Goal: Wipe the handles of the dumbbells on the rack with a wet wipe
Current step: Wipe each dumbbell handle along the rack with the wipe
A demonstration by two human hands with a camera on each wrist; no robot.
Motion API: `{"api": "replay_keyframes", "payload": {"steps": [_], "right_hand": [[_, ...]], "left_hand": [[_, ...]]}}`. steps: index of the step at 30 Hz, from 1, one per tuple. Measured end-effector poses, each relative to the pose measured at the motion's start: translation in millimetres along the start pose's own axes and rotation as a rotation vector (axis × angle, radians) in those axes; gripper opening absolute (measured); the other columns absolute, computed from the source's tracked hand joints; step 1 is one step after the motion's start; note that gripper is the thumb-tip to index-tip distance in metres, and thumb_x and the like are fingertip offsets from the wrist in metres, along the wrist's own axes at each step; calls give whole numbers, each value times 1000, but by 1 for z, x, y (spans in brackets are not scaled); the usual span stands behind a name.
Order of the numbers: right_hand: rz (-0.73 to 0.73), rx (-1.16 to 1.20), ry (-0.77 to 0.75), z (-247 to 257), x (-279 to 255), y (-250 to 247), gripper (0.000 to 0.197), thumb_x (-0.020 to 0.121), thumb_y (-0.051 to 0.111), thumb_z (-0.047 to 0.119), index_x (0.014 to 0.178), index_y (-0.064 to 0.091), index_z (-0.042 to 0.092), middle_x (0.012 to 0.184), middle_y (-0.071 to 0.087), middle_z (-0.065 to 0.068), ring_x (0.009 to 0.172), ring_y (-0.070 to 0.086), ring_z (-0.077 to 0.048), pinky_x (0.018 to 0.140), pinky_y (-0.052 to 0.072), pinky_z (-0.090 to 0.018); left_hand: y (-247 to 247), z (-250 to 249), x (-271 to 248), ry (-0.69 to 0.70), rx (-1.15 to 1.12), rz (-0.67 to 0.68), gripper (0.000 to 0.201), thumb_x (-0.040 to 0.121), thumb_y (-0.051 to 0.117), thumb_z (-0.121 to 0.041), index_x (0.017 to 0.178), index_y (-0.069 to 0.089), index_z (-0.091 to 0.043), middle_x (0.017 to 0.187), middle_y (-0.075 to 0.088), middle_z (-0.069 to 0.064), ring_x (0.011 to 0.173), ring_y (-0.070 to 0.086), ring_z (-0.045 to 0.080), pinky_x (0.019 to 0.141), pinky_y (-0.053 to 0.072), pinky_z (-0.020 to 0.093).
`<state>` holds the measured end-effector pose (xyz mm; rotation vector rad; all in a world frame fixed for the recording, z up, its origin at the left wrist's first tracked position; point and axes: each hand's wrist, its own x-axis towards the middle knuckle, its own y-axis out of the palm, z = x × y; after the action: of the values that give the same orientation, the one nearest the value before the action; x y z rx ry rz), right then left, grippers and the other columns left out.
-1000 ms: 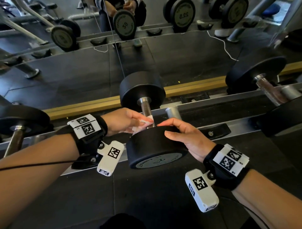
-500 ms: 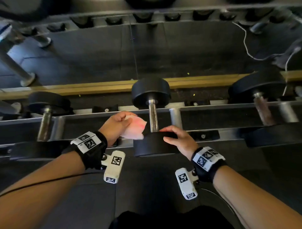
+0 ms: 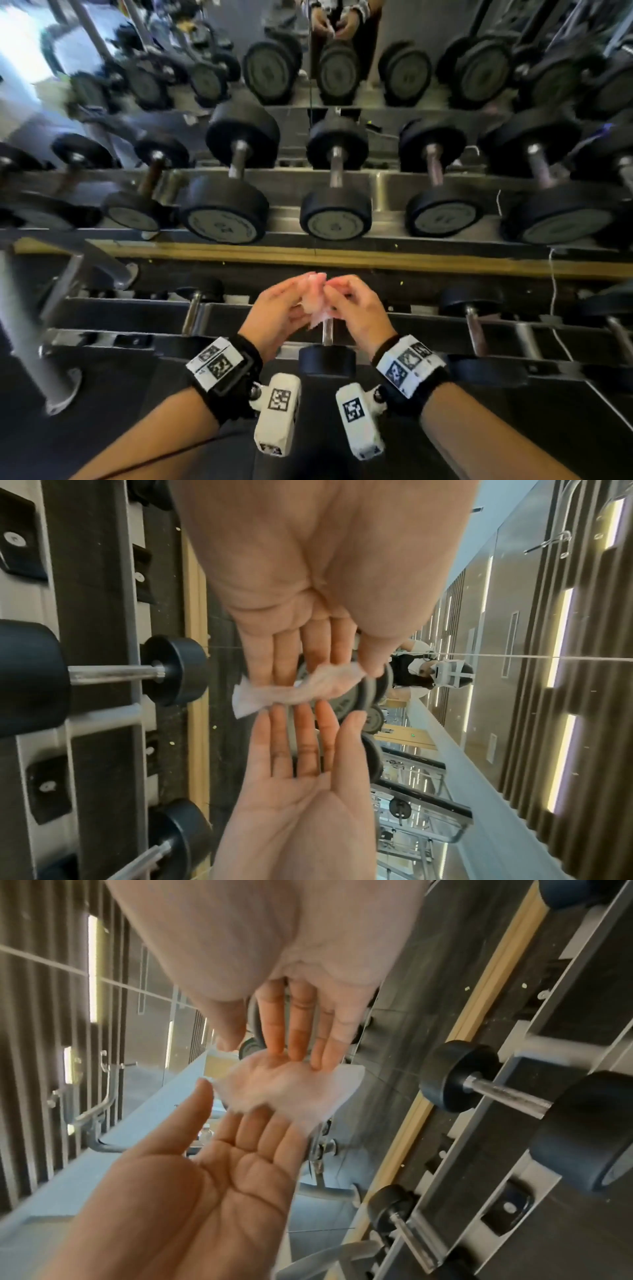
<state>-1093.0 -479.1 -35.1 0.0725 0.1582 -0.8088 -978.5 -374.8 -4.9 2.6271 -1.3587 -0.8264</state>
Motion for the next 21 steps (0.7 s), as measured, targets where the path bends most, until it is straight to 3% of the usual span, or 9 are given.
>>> {"api": "replay_keyframes", "payload": {"steps": [3,8,11,16,19,21], "right_hand": [[-32,126,39,69,-15,-1,18,91,69,28,100,65,14,96,71,-7,92,70,-23,82,59,-40],[52,98,-53,133,-44,-16,9,90,70,17,97,66,14,94,75,-4,93,72,-19,83,59,-36],[53,106,-88,154,-51,-23,8,88,71,8,95,67,7,88,75,-7,86,73,-19,81,59,-32],[68,189,-83,173,-53,-32,14,87,69,4,98,65,-4,92,75,-17,86,74,-29,78,61,-35],[39,89,-67,179,-43,-38,11,88,69,7,95,69,-1,89,75,-15,88,73,-29,79,60,-39],[-22,-41,-87,182,-27,-44,6,88,68,8,91,70,4,87,73,-10,87,70,-26,80,57,-38]], "left_hand": [[31,-50,-36,21,-77,-6,34,104,42,-29,128,60,-14,122,70,9,113,66,26,98,53,40],[62,-86,-76,209,16,-48,37,92,61,1,127,59,-9,118,71,10,107,68,25,83,59,32],[72,-92,-85,285,63,-92,37,87,67,3,123,63,-9,116,72,10,102,71,25,74,59,28],[78,-102,-89,357,108,-113,35,86,70,0,118,65,-12,98,75,16,96,73,30,80,59,36],[73,-113,-84,355,105,-159,30,87,68,2,114,66,-13,90,73,13,94,73,27,73,60,32],[67,-124,-77,348,93,-205,26,89,65,3,110,66,-12,90,69,14,91,71,25,73,61,36]]}}
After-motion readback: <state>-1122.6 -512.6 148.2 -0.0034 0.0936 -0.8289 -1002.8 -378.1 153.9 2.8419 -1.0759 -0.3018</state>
